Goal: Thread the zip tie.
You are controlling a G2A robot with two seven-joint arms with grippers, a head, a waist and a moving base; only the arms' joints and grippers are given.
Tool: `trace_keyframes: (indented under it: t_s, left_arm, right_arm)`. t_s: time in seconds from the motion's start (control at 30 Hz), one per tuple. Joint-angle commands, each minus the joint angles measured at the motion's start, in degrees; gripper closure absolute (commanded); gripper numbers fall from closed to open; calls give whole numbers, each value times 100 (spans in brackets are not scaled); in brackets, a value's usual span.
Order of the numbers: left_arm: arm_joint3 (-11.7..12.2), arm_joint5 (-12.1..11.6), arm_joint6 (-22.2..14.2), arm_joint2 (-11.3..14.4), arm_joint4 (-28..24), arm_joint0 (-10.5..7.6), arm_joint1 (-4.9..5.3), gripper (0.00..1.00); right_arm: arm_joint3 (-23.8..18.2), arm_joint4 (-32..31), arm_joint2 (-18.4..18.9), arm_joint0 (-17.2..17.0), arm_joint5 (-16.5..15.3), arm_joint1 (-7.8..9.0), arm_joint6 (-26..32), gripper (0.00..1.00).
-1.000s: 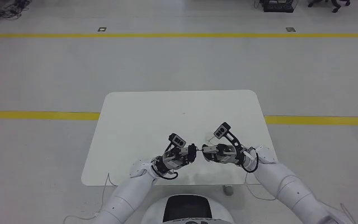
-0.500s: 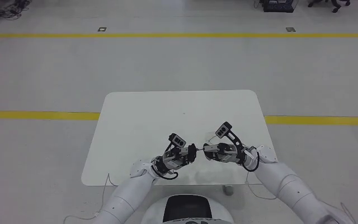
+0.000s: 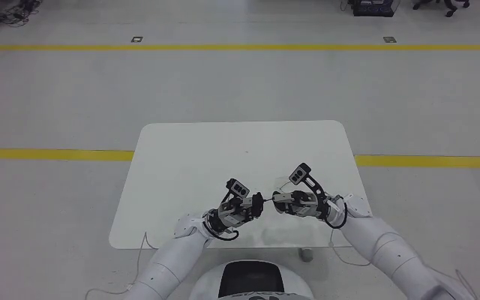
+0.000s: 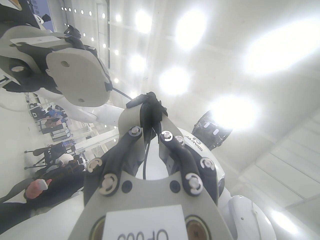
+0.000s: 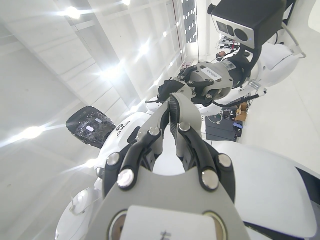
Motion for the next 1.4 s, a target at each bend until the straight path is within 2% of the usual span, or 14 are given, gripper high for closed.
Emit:
trace_keyframes:
  t_s: [0.0, 1.37]
  left_arm:
    - [0, 0, 0, 0, 0, 0, 0, 100]
    - [0, 0, 0, 0, 0, 0, 0, 100]
  right_arm:
    - [33, 1, -13, 10, 0, -5, 0, 100]
    - [326, 21, -231, 138, 26, -72, 0, 100]
